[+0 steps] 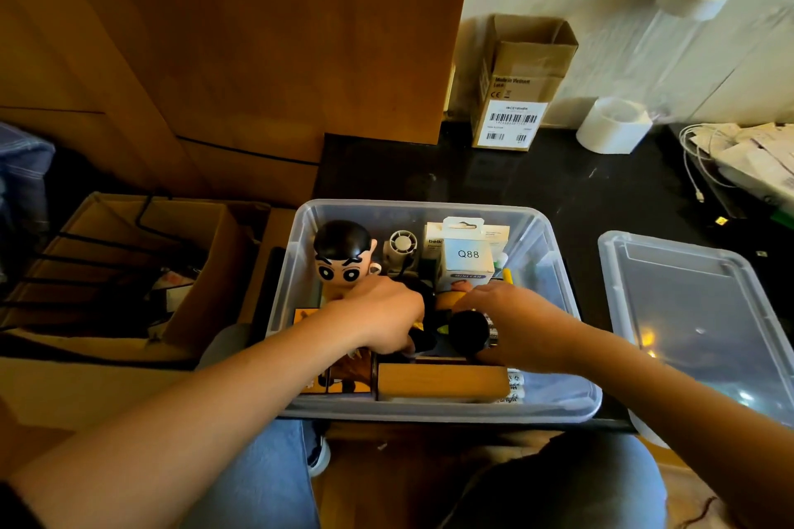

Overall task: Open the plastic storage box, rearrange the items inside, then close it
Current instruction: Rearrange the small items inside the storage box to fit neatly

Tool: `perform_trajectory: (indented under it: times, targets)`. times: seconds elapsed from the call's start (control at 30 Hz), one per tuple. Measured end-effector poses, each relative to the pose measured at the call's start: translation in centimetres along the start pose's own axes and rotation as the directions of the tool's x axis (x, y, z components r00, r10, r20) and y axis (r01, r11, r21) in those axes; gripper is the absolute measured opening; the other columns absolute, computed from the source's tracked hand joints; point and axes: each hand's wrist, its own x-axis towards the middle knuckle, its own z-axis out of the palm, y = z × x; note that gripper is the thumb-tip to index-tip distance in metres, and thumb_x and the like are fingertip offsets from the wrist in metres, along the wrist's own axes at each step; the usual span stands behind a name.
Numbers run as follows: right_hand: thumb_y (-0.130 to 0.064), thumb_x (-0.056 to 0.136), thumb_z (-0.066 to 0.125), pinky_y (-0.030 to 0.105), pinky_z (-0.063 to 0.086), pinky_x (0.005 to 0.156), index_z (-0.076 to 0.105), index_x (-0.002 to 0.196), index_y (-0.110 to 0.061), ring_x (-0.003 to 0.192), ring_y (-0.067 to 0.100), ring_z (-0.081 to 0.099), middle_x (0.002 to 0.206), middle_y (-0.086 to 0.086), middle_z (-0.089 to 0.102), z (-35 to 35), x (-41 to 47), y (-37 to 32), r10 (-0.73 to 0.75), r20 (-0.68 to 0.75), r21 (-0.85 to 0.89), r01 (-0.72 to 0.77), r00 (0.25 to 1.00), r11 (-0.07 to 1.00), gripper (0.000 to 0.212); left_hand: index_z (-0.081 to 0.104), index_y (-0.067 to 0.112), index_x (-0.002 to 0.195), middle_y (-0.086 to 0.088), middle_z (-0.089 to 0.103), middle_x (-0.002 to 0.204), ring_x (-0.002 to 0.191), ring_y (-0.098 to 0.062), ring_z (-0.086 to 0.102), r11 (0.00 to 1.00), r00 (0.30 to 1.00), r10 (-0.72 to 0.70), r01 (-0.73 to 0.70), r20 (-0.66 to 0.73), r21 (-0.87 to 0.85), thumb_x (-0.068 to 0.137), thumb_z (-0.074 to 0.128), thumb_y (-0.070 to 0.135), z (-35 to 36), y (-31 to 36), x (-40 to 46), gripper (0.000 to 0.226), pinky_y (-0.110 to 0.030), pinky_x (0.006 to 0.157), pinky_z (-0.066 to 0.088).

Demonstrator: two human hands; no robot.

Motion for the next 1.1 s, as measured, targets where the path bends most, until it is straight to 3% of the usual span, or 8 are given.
perform_trajectory:
  times: [0.17,0.27,0.5,0.63,0.73,0.87,1.0,1.1]
  targets:
    - [-0.03,0.08,0.069,0.028,0.045,0.095,0.048,0.127,-0.028,0.117,0.016,0.051,0.134,-0.007,0.043,0.8,0.7,0.3,-0.123,0.096,-0.228,0.142,0.988,0.963,0.051,0.066,0.014,0.095,0.0,0.05,0.066,0.056,-0.017,0.046,1.0,1.0,-0.011,0.012,-0.011,0.022,0.09,0.055,0.018,0.1,0.1,0.1,0.013,-0.026,0.047,0.032]
    - [-0.024,0.084,0.063,0.034,0.05,0.092,0.05,0.127,-0.024,0.127,0.018,0.038,0.138,-0.003,0.04,1.0,1.2,0.2,-0.214,0.146,-0.376,0.254,0.966,0.891,0.045,0.063,0.014,0.089,0.001,0.048,0.064,0.054,-0.016,0.044,1.0,1.0,-0.011,0.012,-0.024,0.027,0.089,0.054,0.016,0.1,0.1,0.1,0.009,-0.026,0.045,0.031]
    - [-0.01,0.089,0.053,0.038,0.051,0.083,0.054,0.121,-0.011,0.124,0.029,0.037,0.131,0.011,0.044,2.6,2.9,-0.4,-0.166,0.203,-0.583,0.255,0.965,0.771,0.032,0.064,0.014,0.091,-0.002,0.054,0.071,0.059,-0.019,0.049,0.999,0.999,0.004,-0.003,-0.032,0.051,0.091,0.057,0.023,0.3,0.0,0.3,0.011,-0.029,0.05,0.036]
    - [-0.011,0.089,0.055,0.04,0.049,0.085,0.052,0.123,-0.013,0.125,0.03,0.036,0.13,0.01,0.044,3.0,2.9,-0.1,-0.198,0.16,-0.58,0.255,0.967,0.774,0.035,0.062,0.014,0.088,0.0,0.051,0.069,0.059,-0.018,0.049,0.998,0.999,0.011,-0.009,-0.032,0.064,0.09,0.057,0.022,0.2,0.0,0.3,0.01,-0.028,0.05,0.036]
    - [-0.016,0.085,0.06,0.036,0.049,0.079,0.051,0.125,-0.019,0.119,0.027,0.04,0.124,0.007,0.047,2.6,2.6,0.0,-0.229,0.159,-0.523,0.279,0.96,0.805,0.04,0.054,0.016,0.074,0.001,0.046,0.063,0.053,-0.016,0.043,0.998,0.999,0.007,-0.005,-0.034,0.068,0.09,0.056,0.022,0.1,0.1,0.3,0.018,-0.027,0.046,0.031]
    - [-0.02,0.088,0.055,0.034,0.05,0.079,0.054,0.123,-0.021,0.12,0.024,0.039,0.125,0.005,0.048,2.3,2.8,-0.3,-0.208,0.165,-0.518,0.264,0.964,0.813,0.034,0.058,0.015,0.081,0.001,0.046,0.063,0.053,-0.015,0.043,0.999,0.999,0.008,-0.006,-0.037,0.05,0.09,0.057,0.021,0.0,0.1,0.2,0.011,-0.027,0.046,0.031]
    - [-0.023,0.087,0.059,0.033,0.05,0.083,0.053,0.123,-0.024,0.123,0.021,0.039,0.128,0.001,0.048,2.4,2.8,0.0,-0.198,0.166,-0.485,0.255,0.966,0.836,0.037,0.053,0.016,0.073,0.001,0.046,0.062,0.053,-0.015,0.043,0.998,1.0,0.017,-0.016,-0.022,0.056,0.09,0.058,0.025,-0.1,0.1,0.2,0.02,-0.026,0.046,0.03]
    - [-0.032,0.083,0.064,0.027,0.049,0.088,0.054,0.119,-0.032,0.115,0.012,0.051,0.124,-0.009,0.055,1.3,2.5,0.4,-0.117,0.077,-0.308,0.135,0.99,0.942,0.037,0.064,0.013,0.097,0.0,0.055,0.071,0.063,-0.017,0.052,0.999,0.999,0.035,-0.034,-0.023,0.011,0.088,0.062,0.04,-0.1,0.0,0.1,0.028,-0.026,0.049,0.033]
